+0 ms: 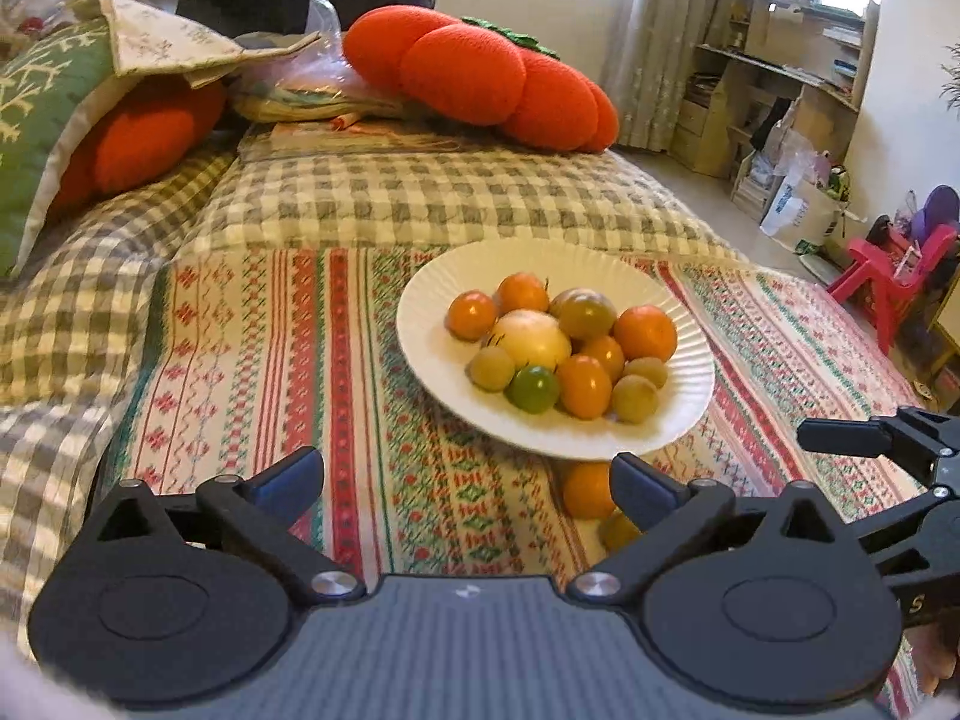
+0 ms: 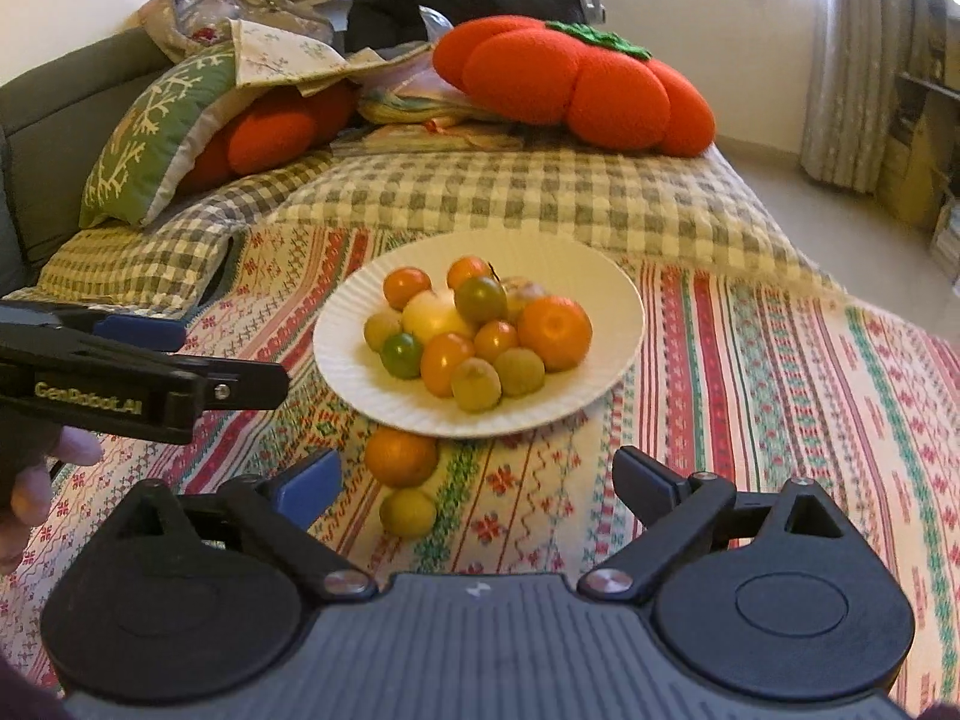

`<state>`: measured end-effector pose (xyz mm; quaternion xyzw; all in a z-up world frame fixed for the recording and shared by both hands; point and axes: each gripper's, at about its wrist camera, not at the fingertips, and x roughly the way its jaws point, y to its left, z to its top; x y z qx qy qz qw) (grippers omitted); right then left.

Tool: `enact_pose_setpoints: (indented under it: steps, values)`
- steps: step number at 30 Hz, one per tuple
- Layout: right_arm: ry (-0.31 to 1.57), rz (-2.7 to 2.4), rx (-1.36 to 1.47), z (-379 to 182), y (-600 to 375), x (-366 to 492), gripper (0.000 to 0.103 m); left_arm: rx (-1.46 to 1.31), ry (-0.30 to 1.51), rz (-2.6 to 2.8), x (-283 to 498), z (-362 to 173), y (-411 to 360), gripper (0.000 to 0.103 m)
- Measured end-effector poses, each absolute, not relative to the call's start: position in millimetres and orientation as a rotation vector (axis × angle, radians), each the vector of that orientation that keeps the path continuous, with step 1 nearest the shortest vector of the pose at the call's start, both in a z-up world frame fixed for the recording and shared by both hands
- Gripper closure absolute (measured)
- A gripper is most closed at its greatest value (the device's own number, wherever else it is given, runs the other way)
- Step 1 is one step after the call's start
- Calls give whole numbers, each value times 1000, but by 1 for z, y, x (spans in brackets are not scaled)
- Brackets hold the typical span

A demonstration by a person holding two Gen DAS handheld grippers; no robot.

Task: Organize fruits
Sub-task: 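Withdraw both open grippers toward the last mandarin and yellow fruit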

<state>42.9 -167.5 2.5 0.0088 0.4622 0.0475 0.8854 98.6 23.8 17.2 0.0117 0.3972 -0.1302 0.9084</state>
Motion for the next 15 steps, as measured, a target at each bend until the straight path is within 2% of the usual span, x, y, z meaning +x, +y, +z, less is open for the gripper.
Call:
enact_pose_setpoints:
  steps: [15]
  values:
    - [1012,48,8,-22,-164,23,1,6,865,-126,73,-10,39,10]
